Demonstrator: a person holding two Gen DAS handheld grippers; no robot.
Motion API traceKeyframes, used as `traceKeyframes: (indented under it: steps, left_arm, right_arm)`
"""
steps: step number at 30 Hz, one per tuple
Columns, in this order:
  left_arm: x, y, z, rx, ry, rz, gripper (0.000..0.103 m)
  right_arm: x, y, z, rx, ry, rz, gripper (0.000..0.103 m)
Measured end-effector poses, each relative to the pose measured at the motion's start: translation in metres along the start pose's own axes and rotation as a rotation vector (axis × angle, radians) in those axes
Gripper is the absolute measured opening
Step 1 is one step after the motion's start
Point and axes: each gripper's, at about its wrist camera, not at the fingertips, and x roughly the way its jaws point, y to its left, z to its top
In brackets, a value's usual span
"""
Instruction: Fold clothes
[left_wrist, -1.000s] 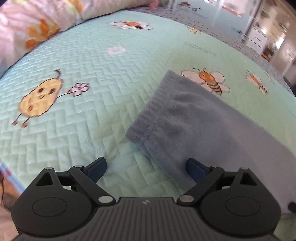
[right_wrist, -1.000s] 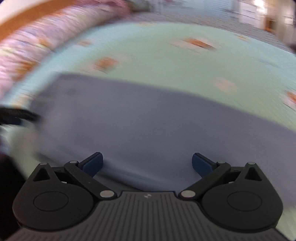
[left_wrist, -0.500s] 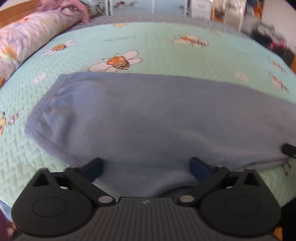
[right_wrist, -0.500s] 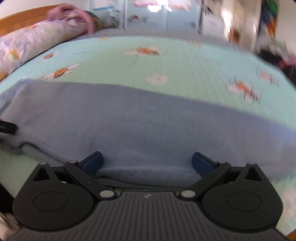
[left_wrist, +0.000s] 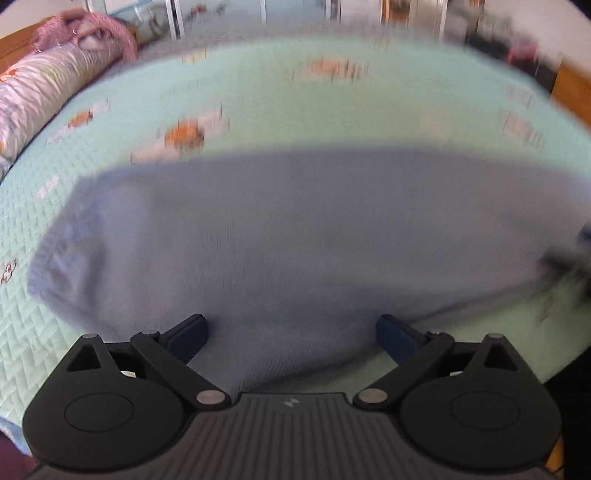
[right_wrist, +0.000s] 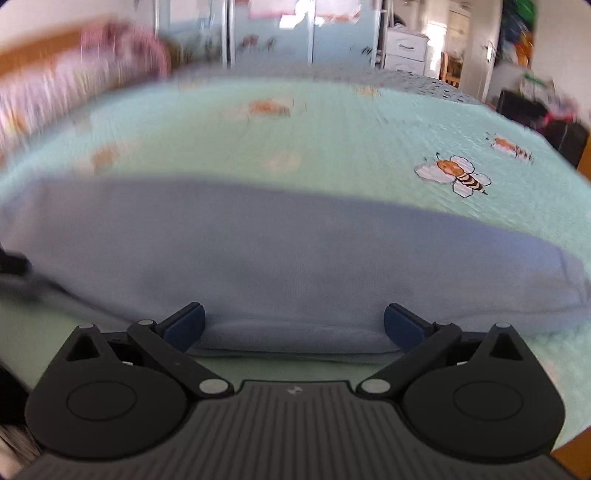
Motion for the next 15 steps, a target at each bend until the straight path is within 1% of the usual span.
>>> traceKeyframes:
  steps: [1,3,4,7,8,11,13,15]
  left_arm:
    - [-0.002,0.004,-0.002,-0.019,-0.003,-0.009,0.103]
    - [-0.007,0.012,-0.006,-0.056,-0.009,-0.027,0.103]
    - [-0.010,0.016,-0.008,-0.075,-0.012,-0.035,0.103]
    - [-0.026,0.027,-0.009,-0.117,-0.042,-0.042,0.102]
    - [-0.031,0.030,-0.011,-0.141,-0.055,-0.049,0.102]
    - [-0.045,0.046,-0.019,-0.226,-0.089,-0.068,0.102]
    - [-0.050,0.063,-0.028,-0.310,-0.093,-0.077,0.102]
    - [-0.051,0.092,-0.039,-0.437,-0.078,-0.088,0.102]
  right_arm:
    - [-0.001,-0.012,0.000,0.047,-0.005,0.013,0.103]
    - [-0.008,-0.040,0.003,0.149,-0.009,-0.057,0.103]
    - [-0.012,-0.055,0.003,0.198,-0.006,-0.107,0.103]
    - [-0.032,-0.114,-0.011,0.480,-0.016,-0.129,0.103]
    - [-0.041,-0.131,-0.019,0.594,-0.035,-0.089,0.103]
    - [-0.054,-0.164,-0.048,0.877,-0.076,0.051,0.103]
    - [-0.059,-0.170,-0.059,0.964,-0.088,0.124,0.103]
    - [-0.059,-0.173,-0.067,1.038,-0.088,0.210,0.103]
